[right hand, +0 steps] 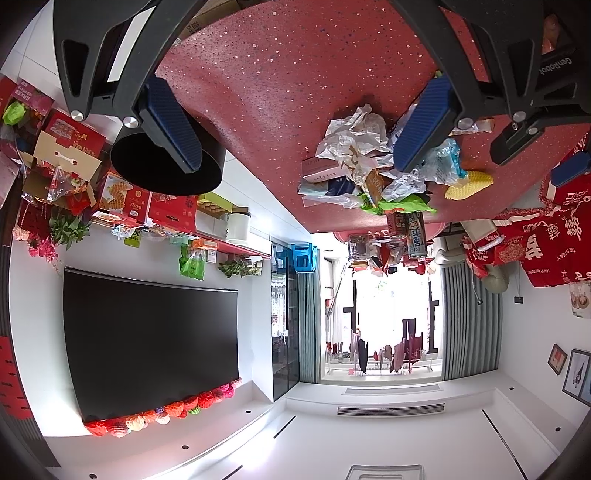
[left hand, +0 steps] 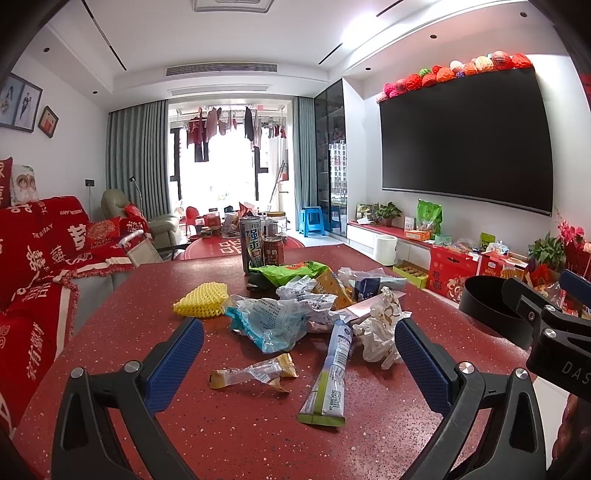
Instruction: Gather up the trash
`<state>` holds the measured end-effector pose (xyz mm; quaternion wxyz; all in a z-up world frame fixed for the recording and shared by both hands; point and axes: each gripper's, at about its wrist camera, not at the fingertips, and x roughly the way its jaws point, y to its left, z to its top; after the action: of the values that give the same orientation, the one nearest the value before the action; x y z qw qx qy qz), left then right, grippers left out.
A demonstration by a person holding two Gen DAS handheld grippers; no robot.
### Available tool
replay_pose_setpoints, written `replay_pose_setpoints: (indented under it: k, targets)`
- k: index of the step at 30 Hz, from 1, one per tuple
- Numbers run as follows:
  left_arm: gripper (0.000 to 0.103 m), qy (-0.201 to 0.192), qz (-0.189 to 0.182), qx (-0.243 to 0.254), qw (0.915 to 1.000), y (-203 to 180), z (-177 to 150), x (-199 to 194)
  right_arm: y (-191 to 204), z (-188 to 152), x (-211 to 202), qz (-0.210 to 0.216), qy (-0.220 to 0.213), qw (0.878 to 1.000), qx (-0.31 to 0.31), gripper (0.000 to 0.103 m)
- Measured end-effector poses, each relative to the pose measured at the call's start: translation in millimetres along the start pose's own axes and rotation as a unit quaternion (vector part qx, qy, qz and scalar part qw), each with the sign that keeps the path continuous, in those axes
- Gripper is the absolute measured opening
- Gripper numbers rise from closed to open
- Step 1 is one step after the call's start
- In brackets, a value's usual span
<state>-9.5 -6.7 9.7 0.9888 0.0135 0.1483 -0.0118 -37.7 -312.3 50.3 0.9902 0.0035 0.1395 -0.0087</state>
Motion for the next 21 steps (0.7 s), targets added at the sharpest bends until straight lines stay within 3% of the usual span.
replay_pose_setpoints:
  k: [15,21]
  targets:
    - [0.103,0.015,0.0,-0.001,0.9999,1,2,8,0,4,-1,0.004,0.006,1.0,0.0,0.103]
    - [0.103,0.04,-0.017,-0.021,0.9988,29,8,29,2,6,6,0.011,0.018,1.0,-0.004,0.103]
